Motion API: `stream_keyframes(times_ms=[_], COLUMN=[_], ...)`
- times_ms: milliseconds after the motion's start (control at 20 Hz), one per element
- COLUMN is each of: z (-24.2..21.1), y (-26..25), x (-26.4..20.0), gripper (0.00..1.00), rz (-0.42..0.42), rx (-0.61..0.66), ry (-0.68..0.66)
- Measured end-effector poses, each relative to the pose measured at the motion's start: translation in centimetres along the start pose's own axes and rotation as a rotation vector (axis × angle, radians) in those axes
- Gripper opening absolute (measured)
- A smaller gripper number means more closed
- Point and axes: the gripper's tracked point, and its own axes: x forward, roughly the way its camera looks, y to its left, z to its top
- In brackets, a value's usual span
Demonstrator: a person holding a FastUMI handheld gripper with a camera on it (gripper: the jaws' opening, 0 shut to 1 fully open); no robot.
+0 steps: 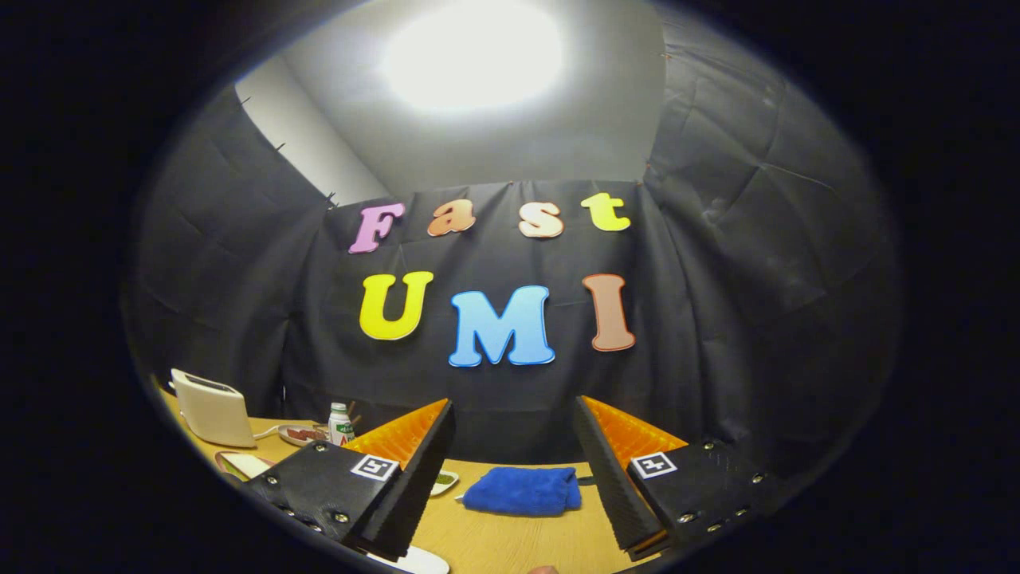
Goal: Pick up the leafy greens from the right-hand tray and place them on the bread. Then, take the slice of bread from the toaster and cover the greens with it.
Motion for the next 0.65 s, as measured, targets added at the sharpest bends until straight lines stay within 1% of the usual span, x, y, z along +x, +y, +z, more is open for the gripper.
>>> stream_keyframes(times_ms=[50,100,200,300,400,500,650], z=[0.3,0.4,1.6,2.5,2.2,1.0,-1.9], y=[-0.9,-2.6,-6.1,-10.2,-13.3,-16.2,-20.1], x=[-0.2,-1.3,-2.3,-3.3,-4.4,-5.2,-5.6], gripper=[0.91,0.91,0.91,0.91,0.91,0.91,0.91], rz=[0.010,0.005,-0.019,-0.068,-0.095,-0.118,-0.170], rx=[0.022,0.010,-0.080,-0.171,-0.229,-0.223,-0.168], ry=[0.012,0.013,0.000,-0.029,-0.053,-0.045,0.007])
